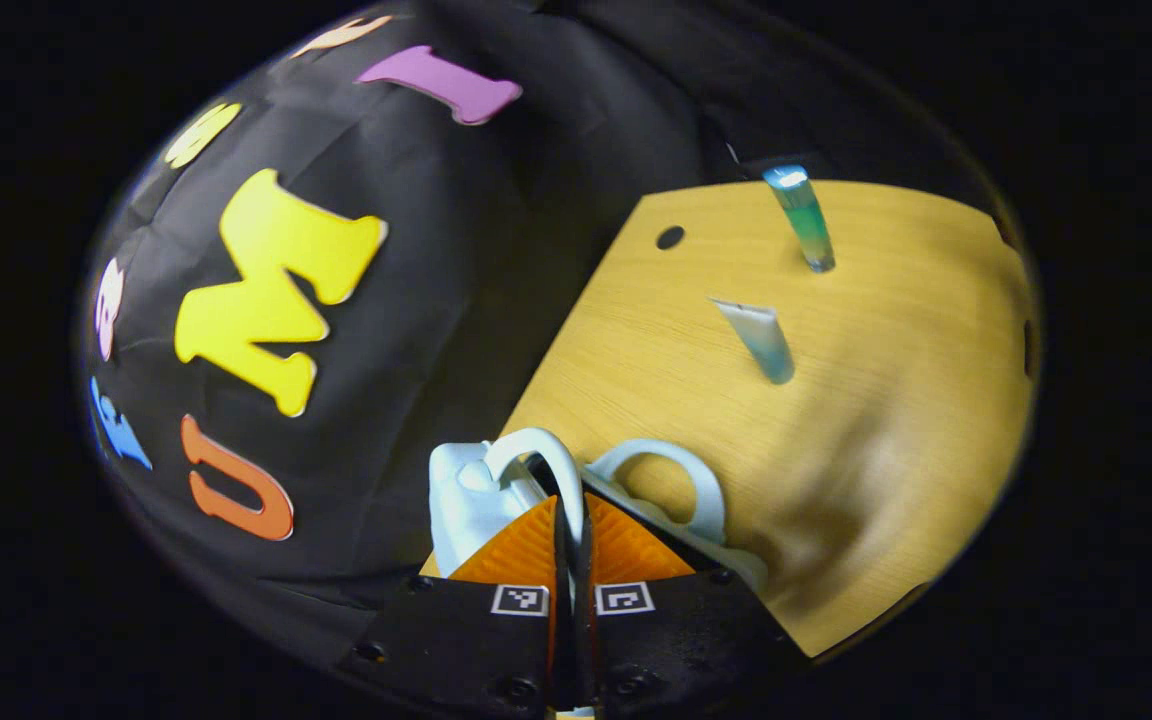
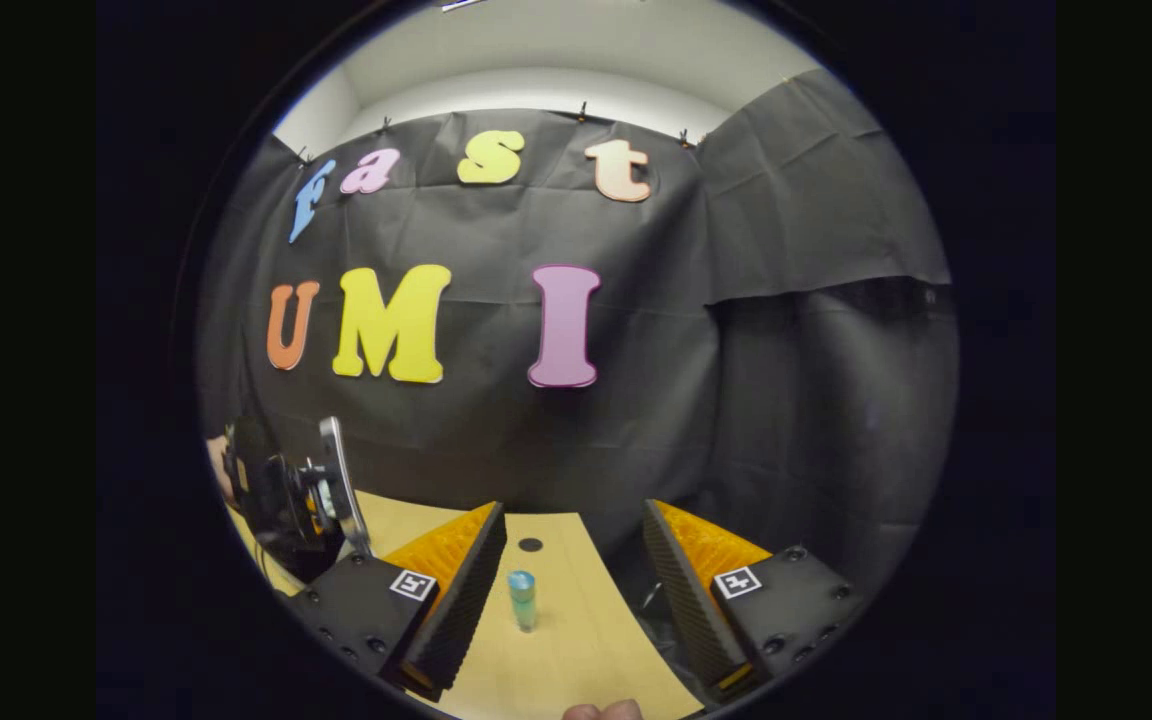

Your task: First open the suitcase, pack the skin care products into it, and then close the suitcase.

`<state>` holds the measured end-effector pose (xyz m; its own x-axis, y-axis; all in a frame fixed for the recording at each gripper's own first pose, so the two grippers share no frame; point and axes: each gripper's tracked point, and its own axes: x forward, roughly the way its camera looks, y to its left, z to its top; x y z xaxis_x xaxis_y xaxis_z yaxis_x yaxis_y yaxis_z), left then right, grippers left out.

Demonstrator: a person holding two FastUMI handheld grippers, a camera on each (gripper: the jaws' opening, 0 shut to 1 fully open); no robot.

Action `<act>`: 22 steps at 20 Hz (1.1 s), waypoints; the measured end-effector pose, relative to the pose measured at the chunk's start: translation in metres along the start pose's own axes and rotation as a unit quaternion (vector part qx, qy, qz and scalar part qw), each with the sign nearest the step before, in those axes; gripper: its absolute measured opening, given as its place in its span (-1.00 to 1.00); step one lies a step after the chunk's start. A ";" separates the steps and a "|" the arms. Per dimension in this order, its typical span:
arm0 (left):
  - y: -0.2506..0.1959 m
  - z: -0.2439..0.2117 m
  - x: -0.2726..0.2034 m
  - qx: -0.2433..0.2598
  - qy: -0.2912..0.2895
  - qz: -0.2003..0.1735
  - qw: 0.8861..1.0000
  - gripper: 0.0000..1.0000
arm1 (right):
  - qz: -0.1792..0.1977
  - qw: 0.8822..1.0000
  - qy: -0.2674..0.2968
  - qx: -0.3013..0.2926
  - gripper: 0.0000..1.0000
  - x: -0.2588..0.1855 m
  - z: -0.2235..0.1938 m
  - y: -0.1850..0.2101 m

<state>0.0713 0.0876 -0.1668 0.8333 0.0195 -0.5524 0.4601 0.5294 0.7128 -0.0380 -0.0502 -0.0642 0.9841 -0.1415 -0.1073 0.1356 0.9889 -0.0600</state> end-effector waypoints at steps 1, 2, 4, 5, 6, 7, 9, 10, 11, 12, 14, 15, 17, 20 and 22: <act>0.026 -0.004 -0.011 -0.036 -0.014 0.012 0.999 -0.94 | 0.011 1.000 0.000 -0.002 0.66 0.000 0.001 0.012; 0.053 -0.007 -0.024 -0.071 -0.032 0.030 0.997 -0.94 | 0.022 1.000 -0.001 -0.004 0.63 -0.001 0.004 0.024; 0.104 -0.027 -0.048 -0.133 -0.056 0.063 0.988 -0.94 | 0.039 0.999 -0.002 -0.005 0.63 -0.002 0.009 0.043; 0.128 -0.044 -0.057 -0.158 -0.059 0.077 0.983 -0.94 | 0.048 0.999 -0.001 -0.005 0.64 -0.002 0.010 0.054; 0.152 -0.069 -0.060 -0.183 -0.056 0.091 0.977 -0.94 | 0.055 0.998 0.002 -0.003 0.63 -0.003 0.010 0.065; 0.169 -0.092 -0.061 -0.210 -0.056 0.101 0.971 -0.95 | 0.063 0.998 0.006 -0.001 0.63 -0.003 0.010 0.075; 0.199 -0.133 -0.053 -0.257 -0.053 0.128 0.957 -0.94 | 0.074 0.997 0.015 -0.005 0.63 -0.004 0.009 0.093; 0.210 -0.150 -0.049 -0.280 -0.054 0.137 0.949 -0.94 | 0.080 0.997 0.018 -0.011 0.63 -0.006 0.008 0.102; 0.220 -0.171 -0.042 -0.306 -0.054 0.140 0.940 -0.94 | 0.086 0.996 0.021 -0.018 0.63 -0.007 0.007 0.111; 0.229 -0.193 -0.036 -0.323 -0.053 0.142 0.934 -0.94 | 0.091 0.995 0.026 -0.024 0.63 -0.009 0.006 0.119; 0.232 -0.228 -0.025 -0.349 -0.048 0.144 0.925 -0.94 | 0.096 0.994 0.034 -0.039 0.63 -0.011 0.004 0.132; 0.230 -0.238 -0.015 -0.363 -0.046 0.139 0.920 -0.94 | 0.100 0.993 0.038 -0.047 0.63 -0.011 0.003 0.139; 0.225 -0.265 0.007 -0.397 -0.044 0.128 0.908 -0.94 | 0.105 0.992 0.046 -0.060 0.63 -0.012 0.003 0.151; 0.202 -0.306 0.038 -0.459 -0.037 0.099 0.882 -0.94 | 0.109 0.989 0.055 -0.080 0.63 -0.010 0.001 0.163; 0.182 -0.338 0.062 -0.482 -0.013 0.074 0.873 -0.93 | 0.103 0.989 0.060 -0.085 0.63 -0.007 0.001 0.163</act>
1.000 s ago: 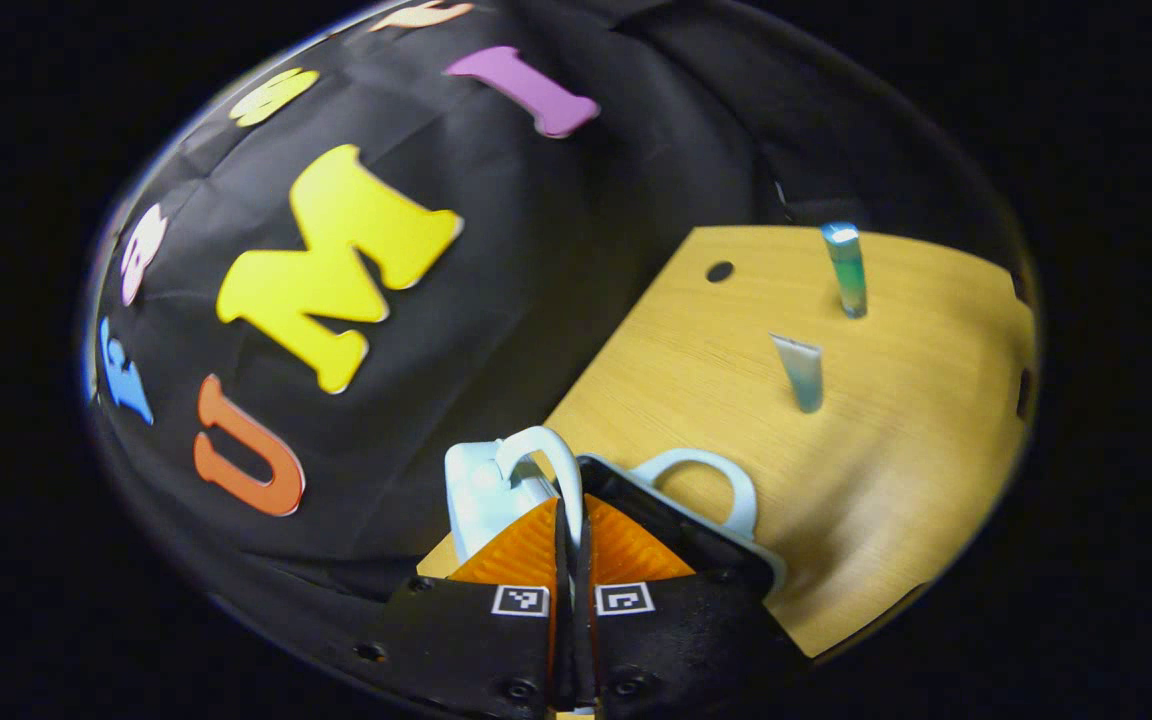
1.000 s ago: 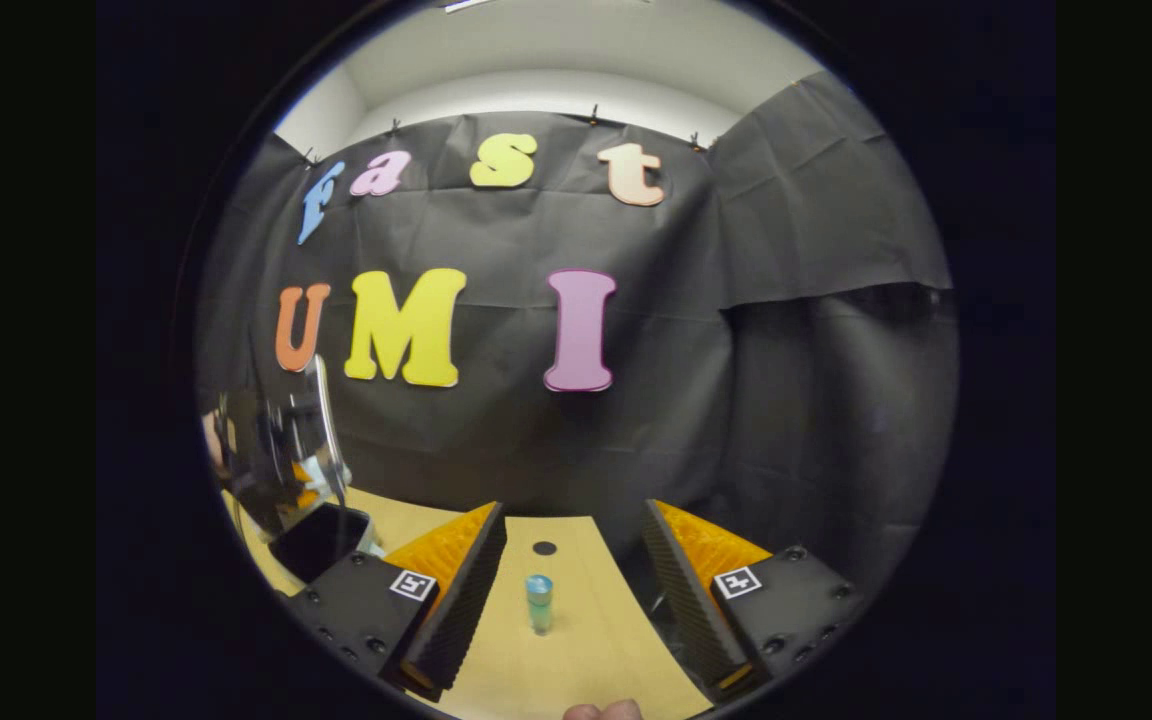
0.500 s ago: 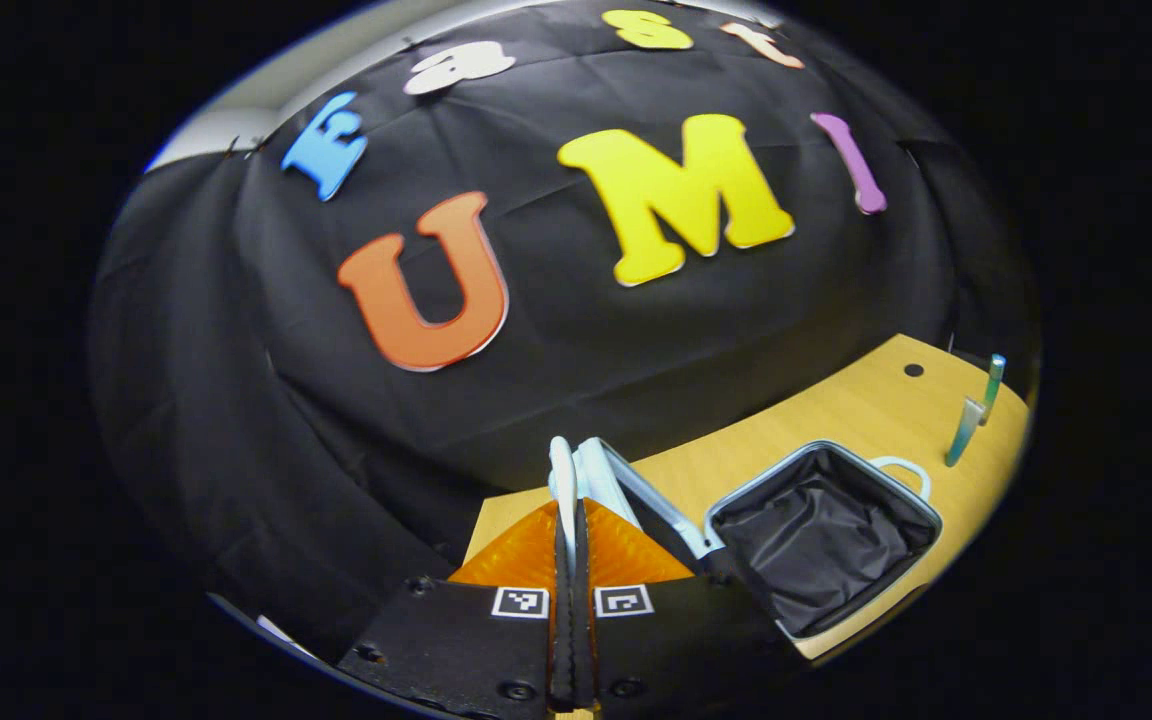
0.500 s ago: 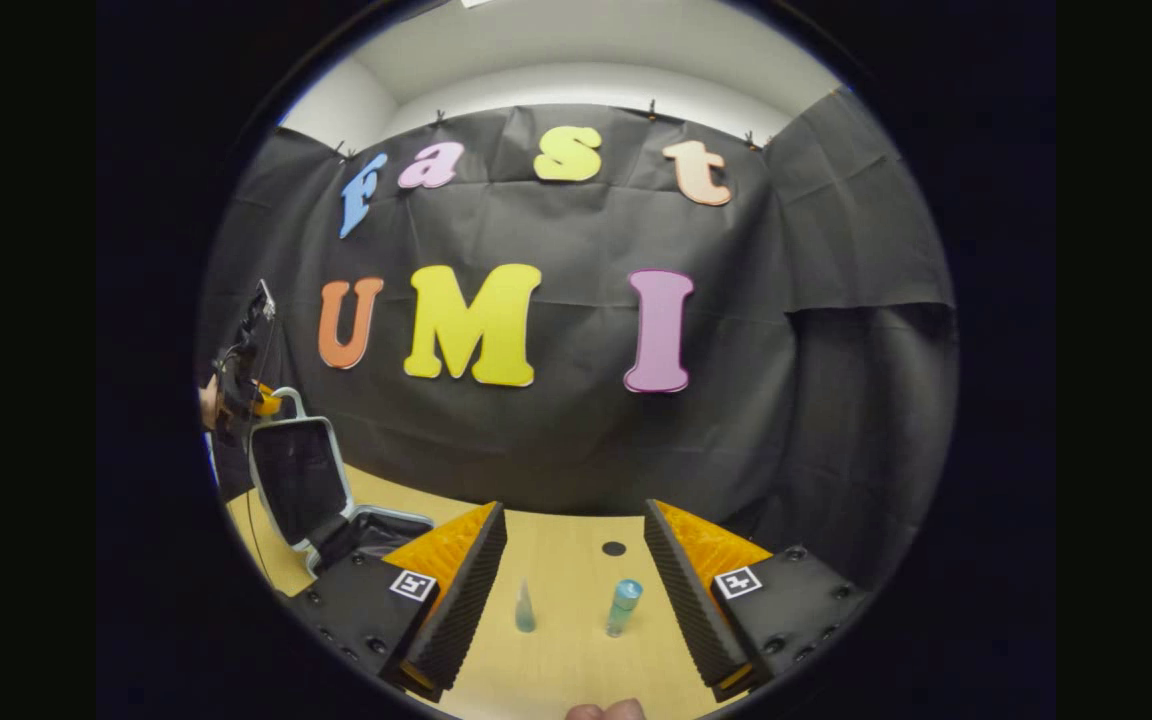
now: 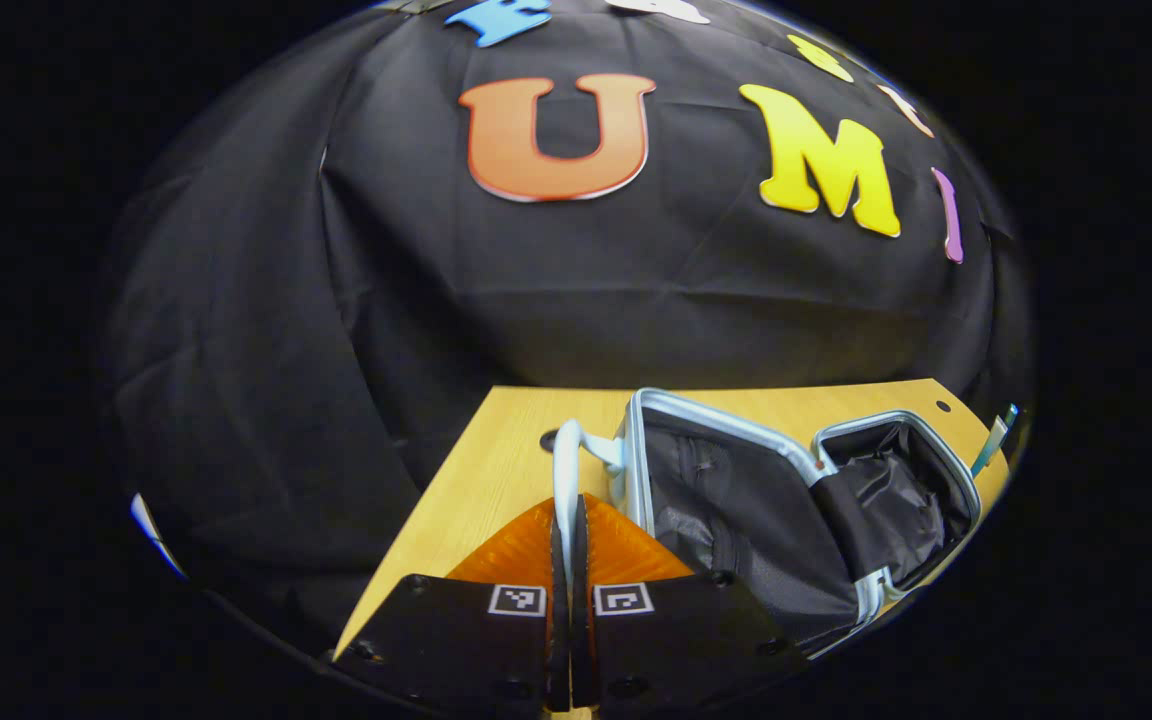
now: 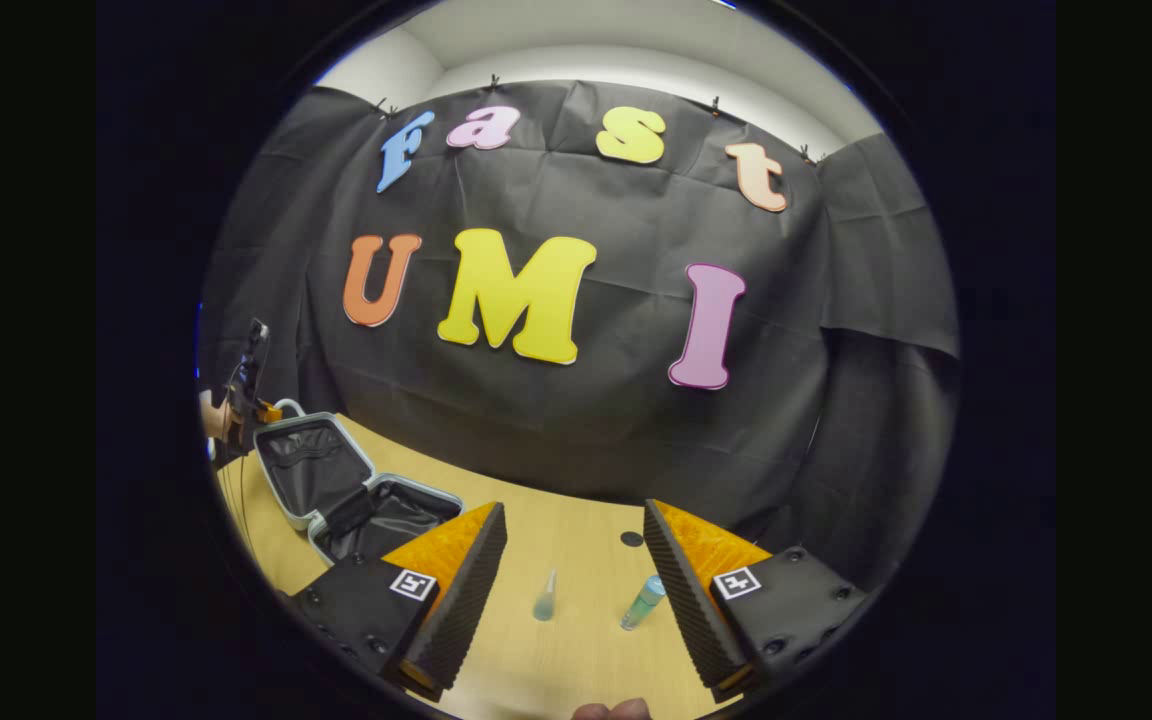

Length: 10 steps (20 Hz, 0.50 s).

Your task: First open the suitcase, pack the skin care products into it, and then close the suitcase.

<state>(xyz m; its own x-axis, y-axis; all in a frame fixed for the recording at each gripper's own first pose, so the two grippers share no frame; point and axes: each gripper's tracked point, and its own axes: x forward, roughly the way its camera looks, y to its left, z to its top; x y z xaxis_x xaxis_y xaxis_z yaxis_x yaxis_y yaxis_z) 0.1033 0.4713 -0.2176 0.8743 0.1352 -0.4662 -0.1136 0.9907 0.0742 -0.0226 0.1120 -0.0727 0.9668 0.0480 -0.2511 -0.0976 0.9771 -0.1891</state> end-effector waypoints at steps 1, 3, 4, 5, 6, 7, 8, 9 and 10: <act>0.002 -0.017 0.008 -0.009 0.018 0.001 1.000 -0.92 | -0.003 1.000 0.003 -0.002 0.63 0.000 -0.001 0.000; 0.002 -0.043 0.017 -0.033 0.039 -0.003 0.999 -0.88 | -0.008 1.000 0.012 -0.010 0.65 0.002 -0.004 -0.002; 0.008 -0.053 0.021 -0.047 0.045 -0.004 0.998 -0.86 | -0.009 1.000 0.016 -0.010 0.65 0.001 -0.005 -0.004; 0.011 -0.061 0.025 -0.057 0.050 -0.001 0.997 -0.84 | -0.011 1.000 0.019 -0.010 0.63 0.001 -0.007 -0.005; 0.011 -0.063 0.025 -0.066 0.044 -0.004 0.997 -0.75 | -0.014 1.000 0.020 -0.009 0.63 0.001 -0.007 -0.007; 0.013 -0.062 0.028 -0.071 0.036 0.003 0.997 -0.88 | -0.014 1.000 0.022 -0.007 0.63 0.000 -0.007 -0.008; 0.019 -0.064 0.027 -0.072 0.037 0.008 0.997 -0.58 | -0.015 1.000 0.023 -0.008 0.63 0.000 -0.007 -0.009; 0.023 -0.064 0.024 -0.072 0.034 0.014 0.997 -0.48 | -0.015 1.000 0.023 -0.009 0.63 0.000 -0.008 -0.010; 0.029 -0.065 0.025 -0.070 0.032 0.024 0.997 -0.29 | -0.015 1.000 0.022 -0.008 0.63 -0.001 -0.007 -0.011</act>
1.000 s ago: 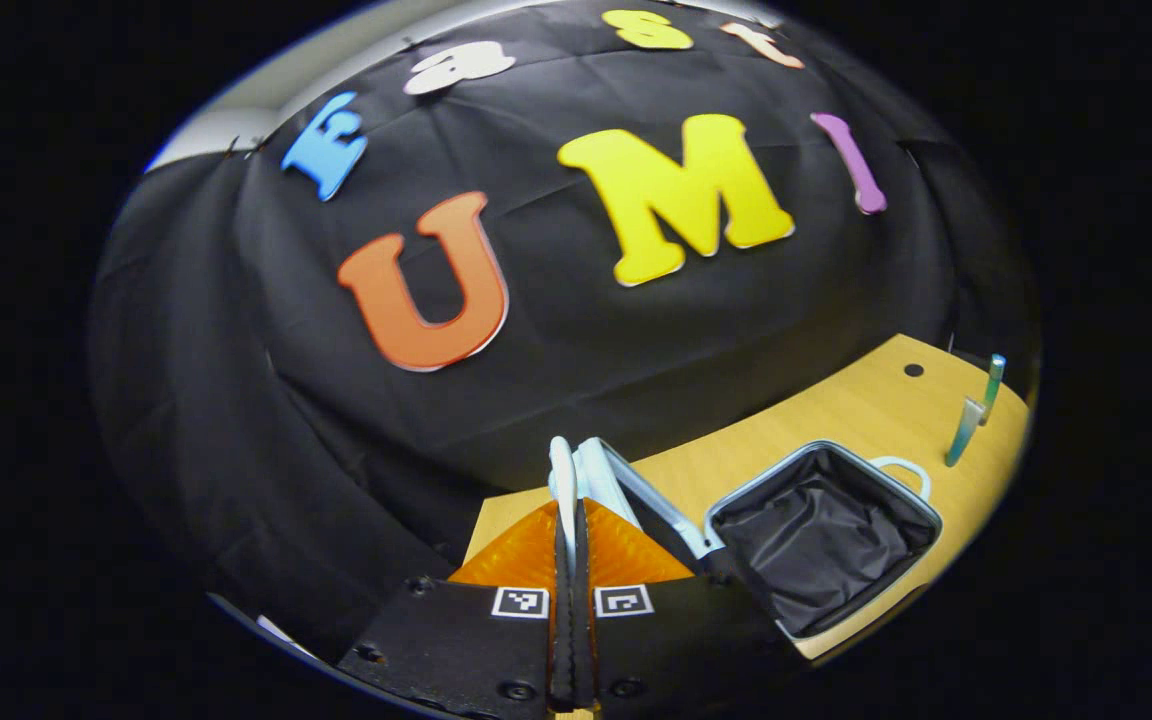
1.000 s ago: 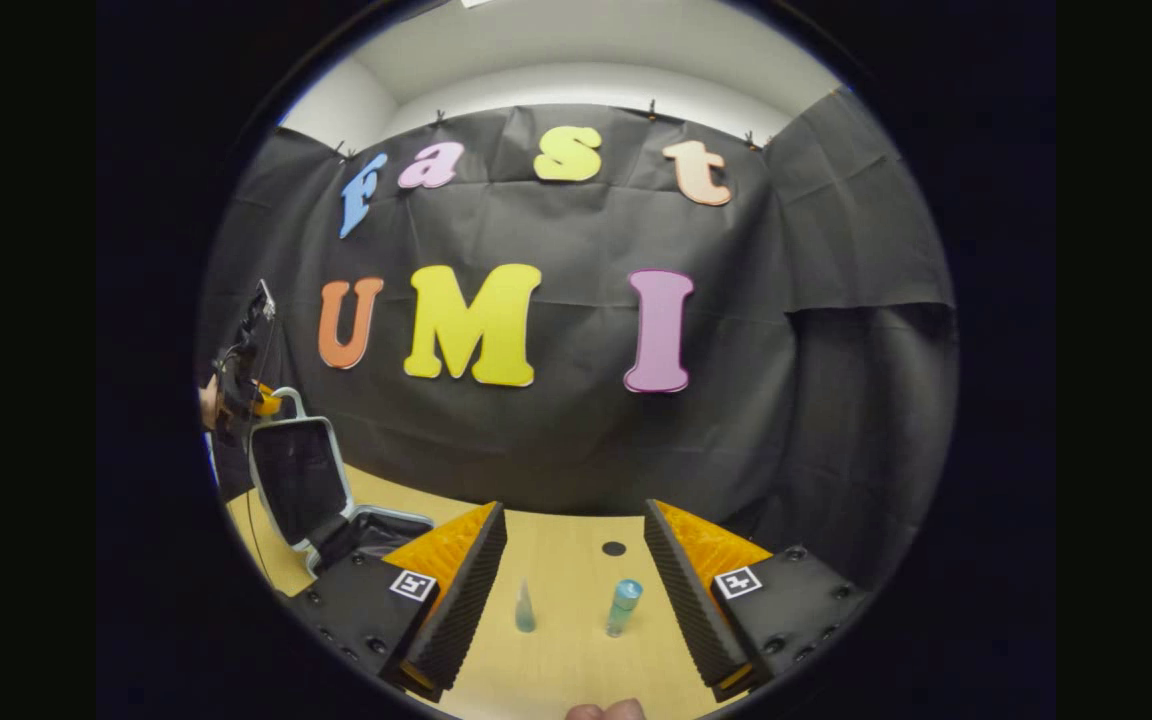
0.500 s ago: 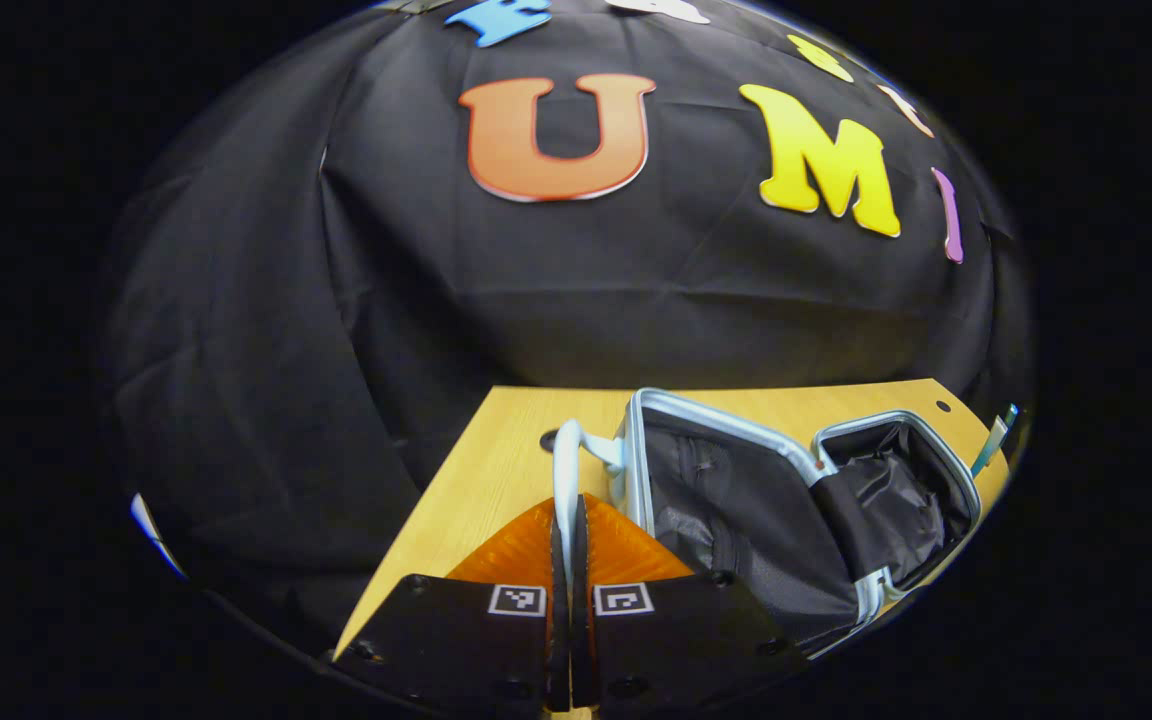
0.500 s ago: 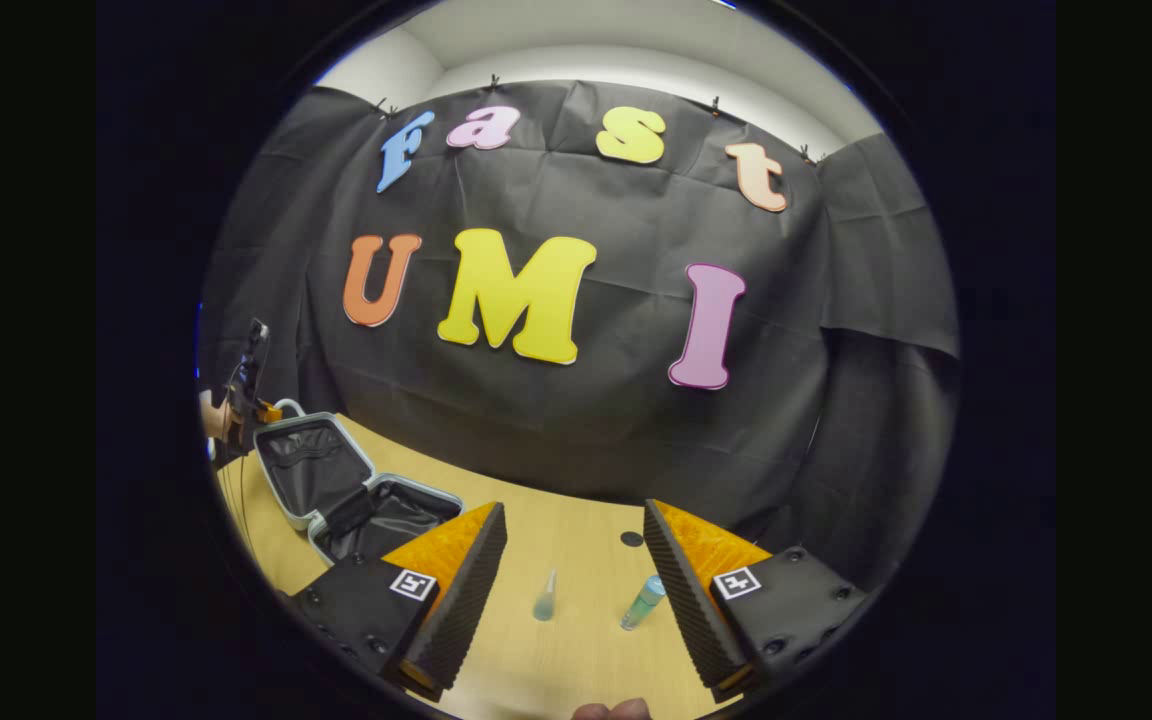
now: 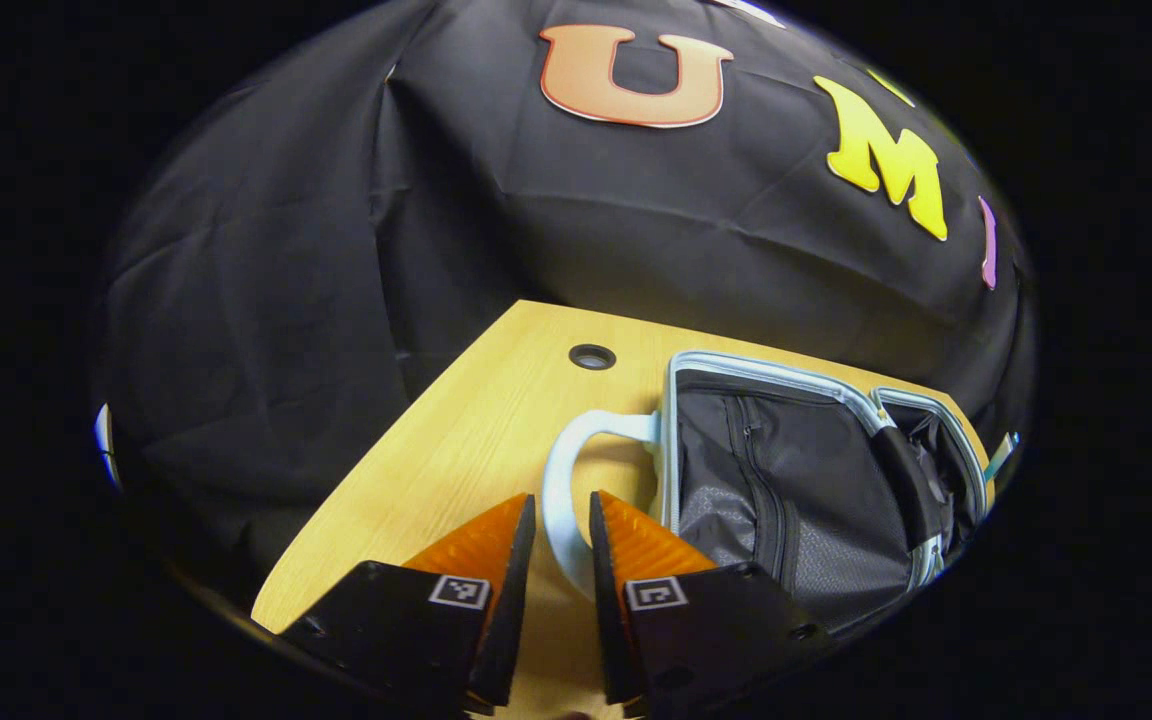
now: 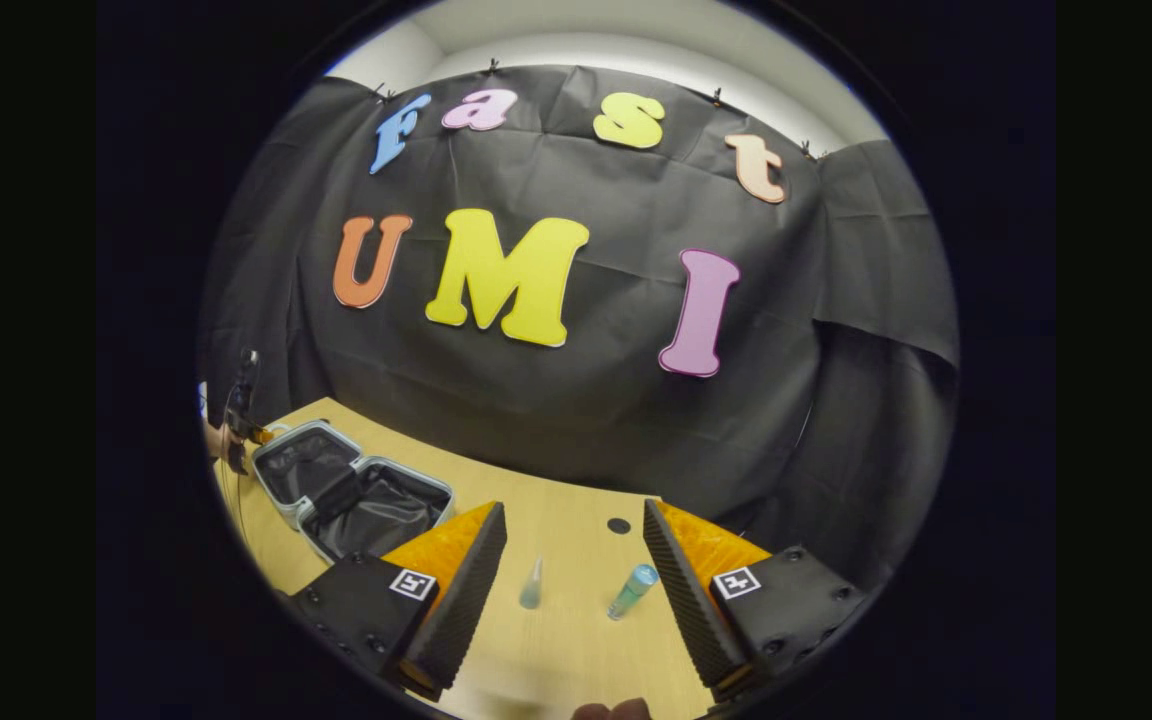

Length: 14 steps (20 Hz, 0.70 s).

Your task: First open the suitcase, pack the skin care products into it, and then close the suitcase.

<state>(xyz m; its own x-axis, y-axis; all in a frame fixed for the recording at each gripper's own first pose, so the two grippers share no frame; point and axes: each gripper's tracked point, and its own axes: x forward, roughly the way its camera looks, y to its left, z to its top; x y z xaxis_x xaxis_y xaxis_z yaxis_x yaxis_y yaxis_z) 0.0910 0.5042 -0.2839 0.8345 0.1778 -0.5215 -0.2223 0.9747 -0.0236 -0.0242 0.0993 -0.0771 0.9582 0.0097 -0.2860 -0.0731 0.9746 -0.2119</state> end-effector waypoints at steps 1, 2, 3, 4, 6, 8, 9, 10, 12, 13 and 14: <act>0.002 0.003 -0.006 0.000 -0.005 0.004 1.000 -0.18 | 0.001 1.000 -0.001 0.001 0.63 -0.001 -0.001 -0.001; 0.002 0.008 -0.009 -0.003 -0.009 0.004 1.000 -0.03 | 0.002 1.000 -0.002 0.001 0.63 -0.003 -0.002 -0.003; 0.000 0.015 -0.017 -0.003 -0.015 0.004 1.000 0.29 | 0.003 1.000 -0.003 0.002 0.63 -0.003 -0.004 -0.004; -0.004 0.021 -0.027 0.001 -0.021 0.004 1.000 0.62 | 0.004 1.000 -0.004 0.006 0.63 -0.004 -0.006 -0.007; -0.024 0.043 -0.057 0.022 -0.044 0.003 0.999 0.80 | 0.005 1.000 -0.005 0.021 0.63 -0.004 -0.011 -0.014; -0.054 0.078 -0.094 0.041 -0.095 0.004 0.995 0.82 | 0.003 0.999 -0.012 0.032 0.63 -0.004 -0.016 -0.024; -0.074 0.092 -0.113 0.044 -0.114 0.012 0.992 0.83 | 0.000 0.999 -0.017 0.033 0.63 -0.004 -0.019 -0.031; -0.097 0.102 -0.131 0.046 -0.131 0.015 0.990 0.94 | -0.002 0.999 -0.021 0.037 0.63 -0.005 -0.023 -0.039; -0.150 0.108 -0.170 0.056 -0.158 0.015 0.986 0.96 | -0.009 0.999 -0.019 0.049 0.63 -0.004 -0.035 -0.056; -0.179 0.110 -0.186 0.063 -0.170 0.012 0.983 0.95 | -0.010 0.998 -0.018 0.055 0.63 -0.004 -0.041 -0.065; -0.209 0.111 -0.201 0.066 -0.183 0.012 0.981 0.95 | -0.014 0.998 -0.019 0.061 0.66 -0.003 -0.046 -0.074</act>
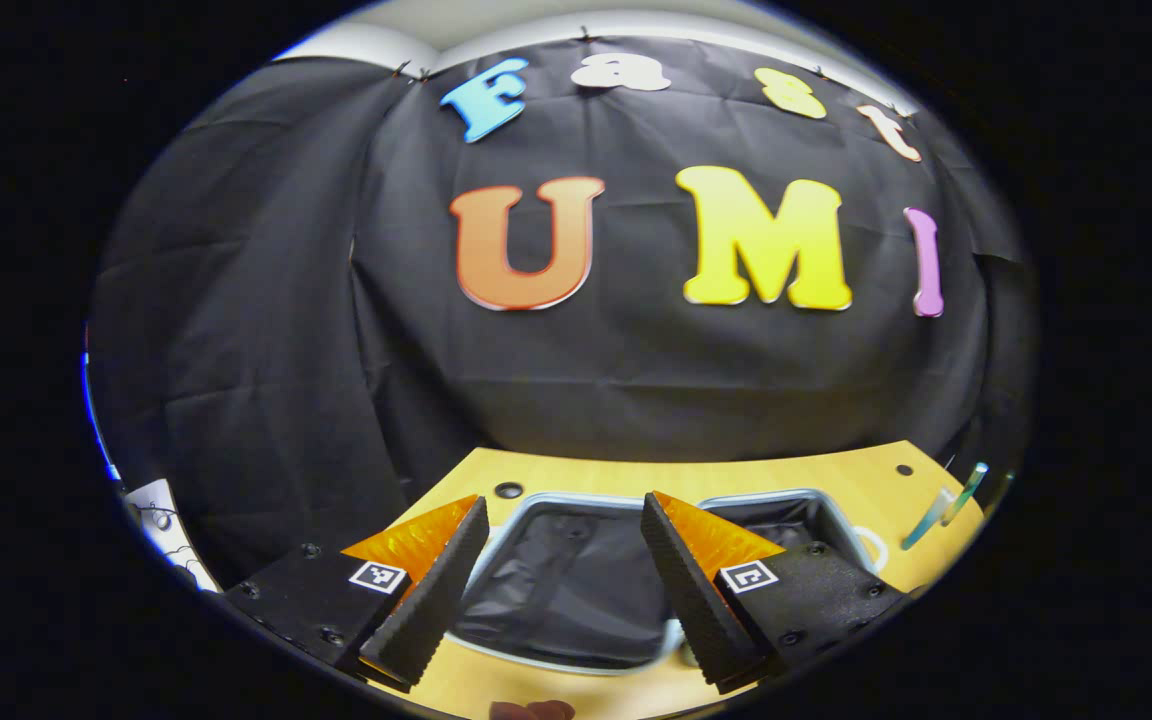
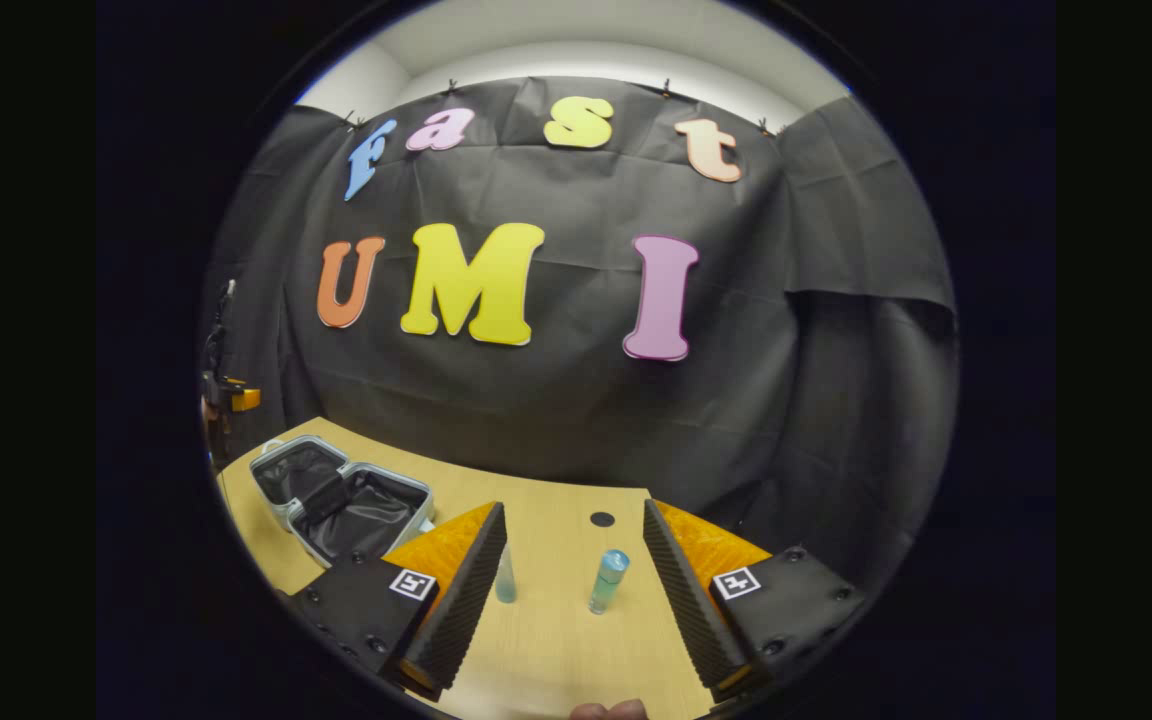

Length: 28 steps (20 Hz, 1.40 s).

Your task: First open the suitcase, pack the skin care products into it, and then close the suitcase.

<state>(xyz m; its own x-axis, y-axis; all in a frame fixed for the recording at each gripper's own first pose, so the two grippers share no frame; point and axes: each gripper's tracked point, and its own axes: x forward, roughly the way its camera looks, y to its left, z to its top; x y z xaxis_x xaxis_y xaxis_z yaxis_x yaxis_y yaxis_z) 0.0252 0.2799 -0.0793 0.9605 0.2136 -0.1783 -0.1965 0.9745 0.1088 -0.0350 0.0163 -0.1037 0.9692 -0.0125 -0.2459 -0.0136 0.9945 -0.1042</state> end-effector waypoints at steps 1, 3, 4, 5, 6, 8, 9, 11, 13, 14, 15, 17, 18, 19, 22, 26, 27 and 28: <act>-0.029 0.010 -0.012 -0.001 -0.012 -0.003 1.000 0.95 | -0.006 1.000 0.001 0.005 0.63 0.001 -0.006 -0.012; -0.086 0.014 -0.033 -0.001 -0.024 -0.010 1.000 0.95 | -0.014 1.000 0.007 0.017 0.65 0.003 -0.018 -0.034; -0.114 0.014 -0.044 -0.002 -0.027 -0.019 0.999 0.95 | -0.016 1.000 0.010 0.023 0.63 0.004 -0.023 -0.044; -0.141 0.011 -0.052 -0.005 -0.027 -0.028 0.999 0.86 | -0.018 0.999 0.013 0.027 0.63 0.005 -0.029 -0.053; -0.165 0.005 -0.060 -0.007 -0.027 -0.037 0.999 0.95 | -0.018 0.999 0.016 0.031 0.63 0.005 -0.033 -0.061; -0.219 -0.011 -0.066 -0.003 -0.019 -0.065 0.998 1.00 | -0.018 0.999 0.026 0.032 0.66 0.008 -0.047 -0.076; -0.245 -0.021 -0.066 0.004 -0.008 -0.081 0.997 0.95 | -0.016 0.999 0.034 0.033 0.63 0.010 -0.054 -0.082; -0.291 -0.042 -0.068 0.011 0.014 -0.113 0.993 0.96 | -0.014 0.998 0.050 0.036 0.63 0.013 -0.066 -0.094; -0.332 -0.066 -0.067 0.016 0.037 -0.141 0.989 0.95 | -0.013 0.998 0.057 0.035 0.60 0.015 -0.074 -0.106; -0.353 -0.081 -0.064 0.017 0.050 -0.155 0.987 0.95 | -0.012 0.998 0.059 0.032 0.63 0.016 -0.076 -0.112; -0.371 -0.095 -0.060 0.020 0.060 -0.165 0.984 0.96 | -0.010 0.998 0.062 0.029 0.64 0.017 -0.080 -0.118; -0.403 -0.121 -0.048 0.021 0.082 -0.182 0.980 0.96 | -0.004 0.997 0.073 0.026 0.63 0.016 -0.091 -0.128; -0.419 -0.130 -0.040 0.027 0.088 -0.187 0.978 0.96 | -0.001 0.996 0.081 0.020 0.66 0.017 -0.098 -0.132; -0.432 -0.142 -0.031 0.031 0.098 -0.190 0.976 0.96 | 0.003 0.996 0.091 0.014 0.66 0.018 -0.107 -0.137; -0.457 -0.181 -0.005 0.042 0.130 -0.192 0.972 0.96 | 0.013 0.994 0.112 0.007 0.63 0.023 -0.120 -0.150; -0.462 -0.206 0.023 0.051 0.160 -0.176 0.970 0.96 | 0.020 0.994 0.108 0.013 0.63 0.036 -0.120 -0.159; -0.465 -0.210 0.025 0.053 0.165 -0.177 0.969 0.96 | 0.023 0.994 0.109 0.013 0.63 0.039 -0.122 -0.160; -0.467 -0.215 0.026 0.057 0.171 -0.178 0.967 0.94 | 0.027 0.993 0.110 0.013 0.60 0.042 -0.123 -0.161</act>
<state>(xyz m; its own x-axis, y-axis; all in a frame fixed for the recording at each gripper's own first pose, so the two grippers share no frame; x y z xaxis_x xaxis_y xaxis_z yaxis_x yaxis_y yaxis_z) 0.0998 -0.1545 -0.3452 0.8378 -0.1053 -0.5358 0.1774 0.9805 0.0846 -0.0223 -0.1571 -0.2161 0.8902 0.0222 -0.4550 -0.0554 0.9967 -0.0598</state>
